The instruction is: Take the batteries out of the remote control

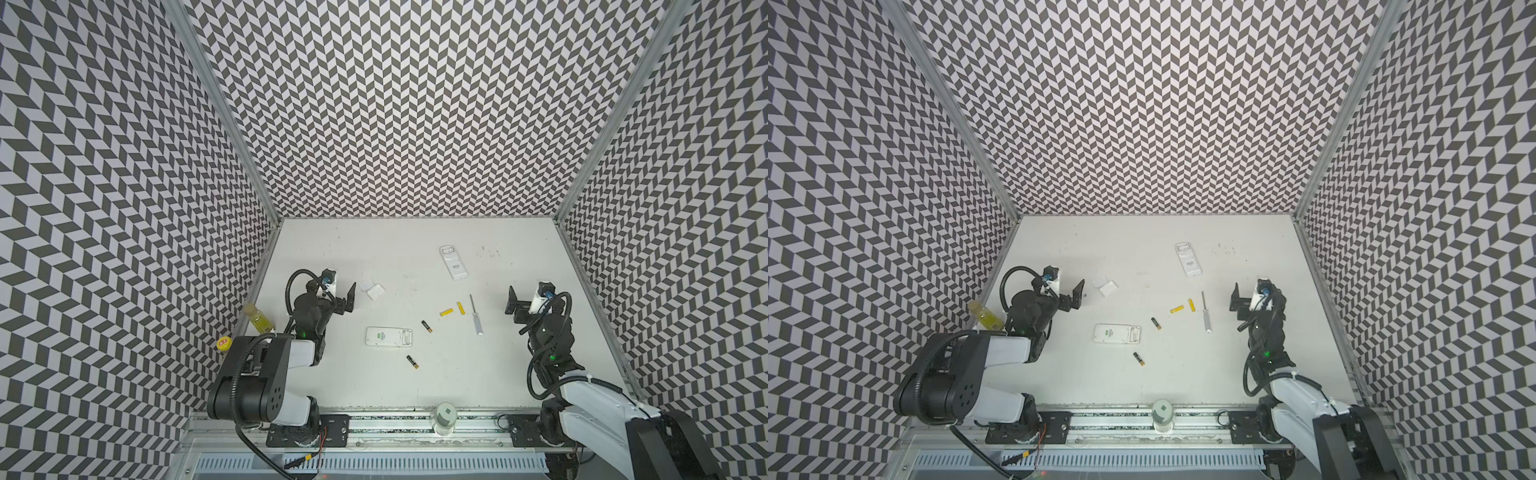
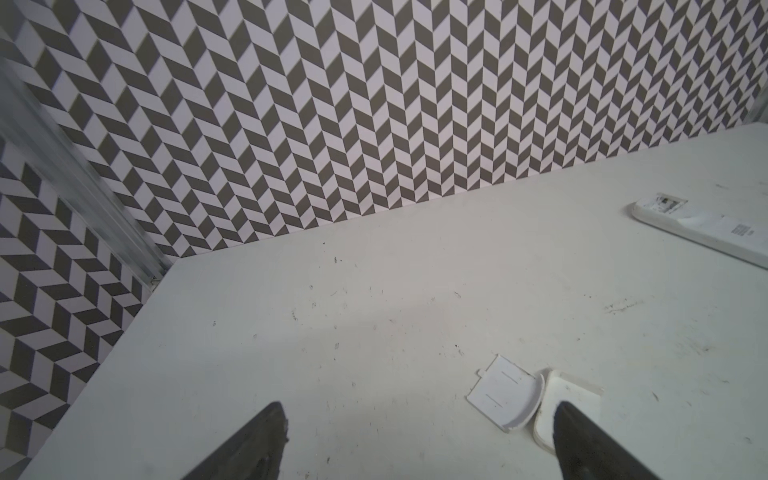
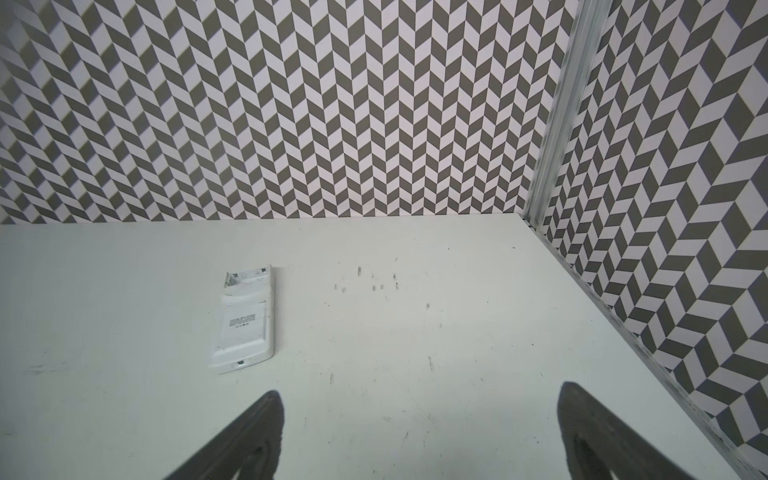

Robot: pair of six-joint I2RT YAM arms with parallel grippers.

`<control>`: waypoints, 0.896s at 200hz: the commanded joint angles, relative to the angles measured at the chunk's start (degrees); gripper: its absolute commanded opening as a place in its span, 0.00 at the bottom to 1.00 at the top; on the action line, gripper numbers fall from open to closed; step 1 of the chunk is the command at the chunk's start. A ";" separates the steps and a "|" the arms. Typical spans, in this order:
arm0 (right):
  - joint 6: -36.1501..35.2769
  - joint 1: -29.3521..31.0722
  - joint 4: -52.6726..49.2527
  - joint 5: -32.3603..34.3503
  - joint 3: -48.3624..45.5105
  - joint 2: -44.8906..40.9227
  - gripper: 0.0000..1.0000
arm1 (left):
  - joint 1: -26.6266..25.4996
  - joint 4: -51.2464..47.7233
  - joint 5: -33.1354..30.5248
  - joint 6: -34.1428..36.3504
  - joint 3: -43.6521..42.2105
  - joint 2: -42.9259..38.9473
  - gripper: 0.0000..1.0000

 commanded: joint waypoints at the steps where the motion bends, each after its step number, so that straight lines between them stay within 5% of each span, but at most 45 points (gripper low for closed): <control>1: -3.38 -0.41 12.03 0.86 -0.24 3.44 1.00 | 1.63 16.65 -0.63 -3.52 -3.90 3.50 1.00; 15: -2.92 -0.78 15.49 0.56 -0.41 5.59 0.99 | 1.66 25.23 -0.49 -3.61 -6.53 6.20 1.00; 75: -0.06 -2.87 28.23 -5.09 0.37 17.73 0.99 | 2.02 12.22 -5.63 -6.17 -0.29 5.65 1.00; 132: 0.62 -4.31 36.95 -8.38 3.54 31.13 0.99 | 2.07 13.80 -5.36 -6.23 -0.77 5.89 1.00; 179: 5.36 -7.10 27.93 -6.24 7.63 29.62 0.99 | 2.15 13.76 -5.28 -6.23 -0.76 5.95 1.00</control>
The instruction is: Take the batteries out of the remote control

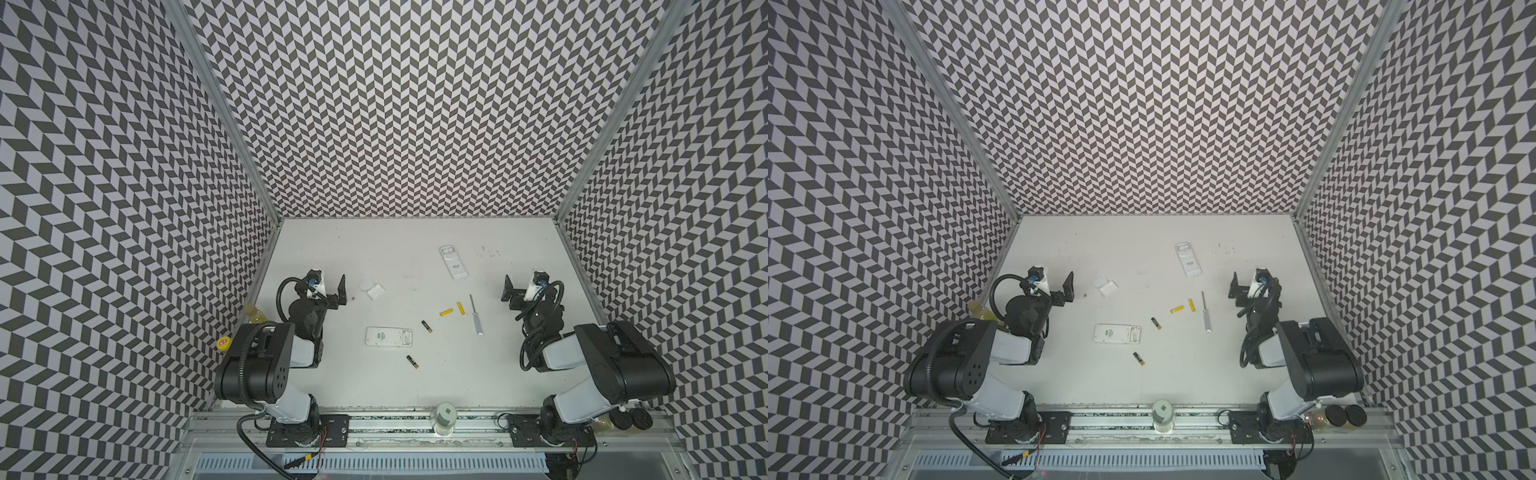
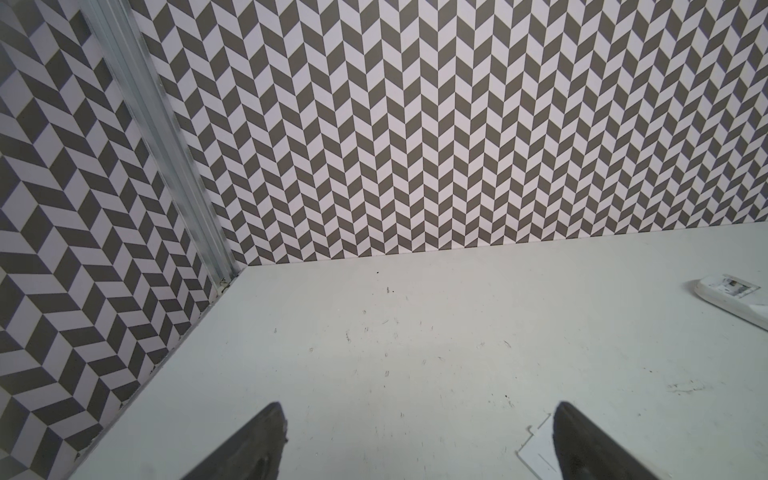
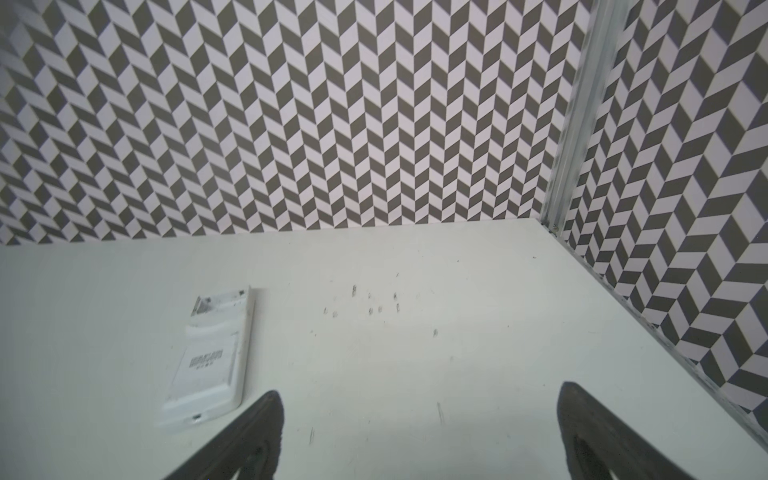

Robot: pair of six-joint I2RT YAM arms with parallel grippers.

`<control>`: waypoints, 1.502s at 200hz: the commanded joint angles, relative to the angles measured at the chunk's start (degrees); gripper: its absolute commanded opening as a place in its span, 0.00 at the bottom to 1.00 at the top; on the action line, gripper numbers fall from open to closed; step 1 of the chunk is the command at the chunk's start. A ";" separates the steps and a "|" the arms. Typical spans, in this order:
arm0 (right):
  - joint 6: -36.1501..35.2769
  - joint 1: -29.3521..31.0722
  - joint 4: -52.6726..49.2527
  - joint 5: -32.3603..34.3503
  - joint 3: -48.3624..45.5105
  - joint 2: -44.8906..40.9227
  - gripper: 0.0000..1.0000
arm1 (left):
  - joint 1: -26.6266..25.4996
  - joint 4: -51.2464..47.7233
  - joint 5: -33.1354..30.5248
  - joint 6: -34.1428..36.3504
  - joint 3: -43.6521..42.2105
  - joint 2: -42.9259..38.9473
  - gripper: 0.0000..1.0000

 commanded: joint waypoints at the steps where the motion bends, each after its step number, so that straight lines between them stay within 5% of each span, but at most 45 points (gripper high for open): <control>1: 2.34 -0.71 1.29 0.45 0.70 -0.61 1.00 | 0.41 0.75 -0.40 -1.12 0.22 0.41 1.00; 140: 1.81 -0.70 4.83 0.33 -0.12 0.23 0.99 | 0.36 0.26 -0.55 -1.12 -0.19 -0.28 1.00; 195: 1.80 -0.64 4.99 0.34 -0.12 0.23 1.00 | 0.06 25.65 10.00 3.72 -12.50 1.45 1.00; 256: 1.75 -0.63 4.97 0.34 -0.12 0.22 0.99 | -0.16 -2.47 -7.55 -2.99 1.03 -0.43 1.00; 300: 1.76 -0.63 5.02 0.31 -0.12 0.27 1.00 | -0.74 -1.45 -7.40 -2.49 0.70 -0.31 1.00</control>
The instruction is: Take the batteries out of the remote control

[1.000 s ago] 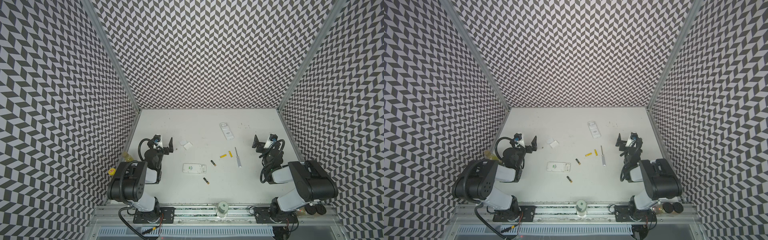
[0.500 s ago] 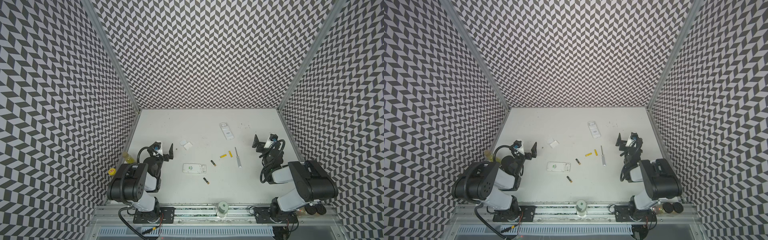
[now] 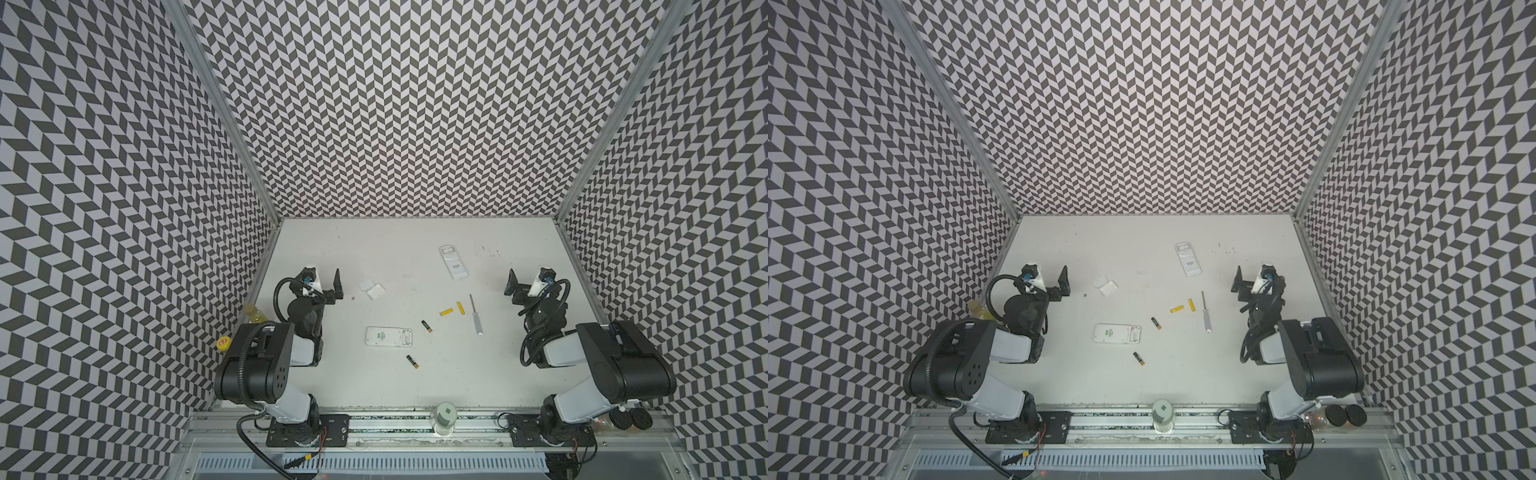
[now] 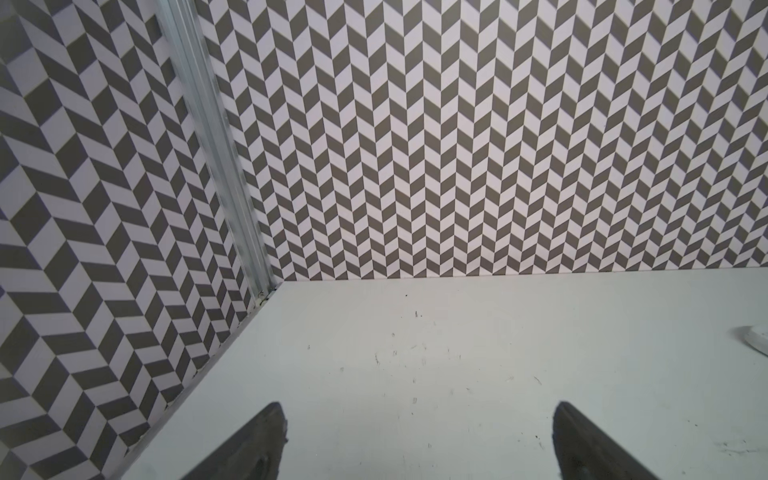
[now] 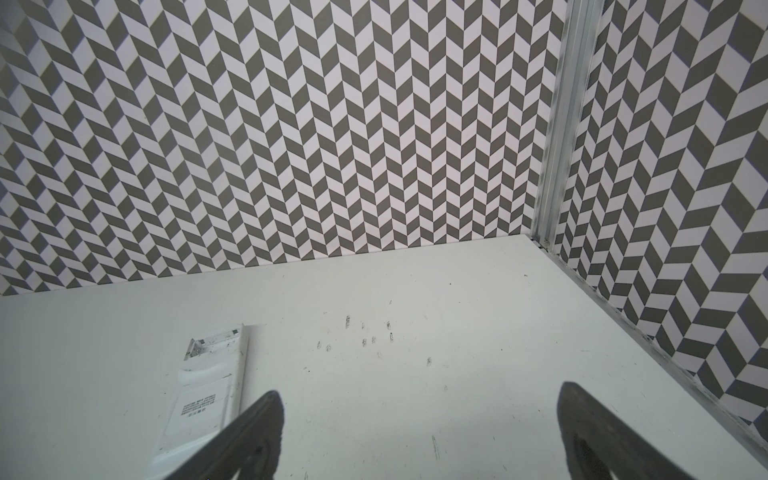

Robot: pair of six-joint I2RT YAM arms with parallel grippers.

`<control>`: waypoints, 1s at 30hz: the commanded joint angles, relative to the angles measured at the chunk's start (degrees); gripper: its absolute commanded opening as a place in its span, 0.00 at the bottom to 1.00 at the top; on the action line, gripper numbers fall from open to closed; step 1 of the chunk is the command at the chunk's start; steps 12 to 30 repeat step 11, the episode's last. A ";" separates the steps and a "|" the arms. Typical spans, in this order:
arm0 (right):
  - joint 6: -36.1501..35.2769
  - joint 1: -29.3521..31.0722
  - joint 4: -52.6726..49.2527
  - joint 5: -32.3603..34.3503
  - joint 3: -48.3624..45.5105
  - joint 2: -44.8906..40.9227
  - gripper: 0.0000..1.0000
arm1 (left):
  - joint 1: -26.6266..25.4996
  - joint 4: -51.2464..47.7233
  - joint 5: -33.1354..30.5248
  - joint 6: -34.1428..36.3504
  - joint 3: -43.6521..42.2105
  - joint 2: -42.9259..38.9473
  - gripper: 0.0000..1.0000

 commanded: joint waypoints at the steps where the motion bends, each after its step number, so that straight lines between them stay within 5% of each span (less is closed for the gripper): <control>1: 0.30 -0.15 3.51 0.13 -0.51 0.27 0.99 | -0.23 -2.64 -2.10 -1.35 -0.02 -0.16 1.00; 30: 0.32 -0.17 3.44 0.20 -0.47 0.21 0.99 | -0.25 -0.37 -1.51 -1.01 -1.83 -0.73 1.00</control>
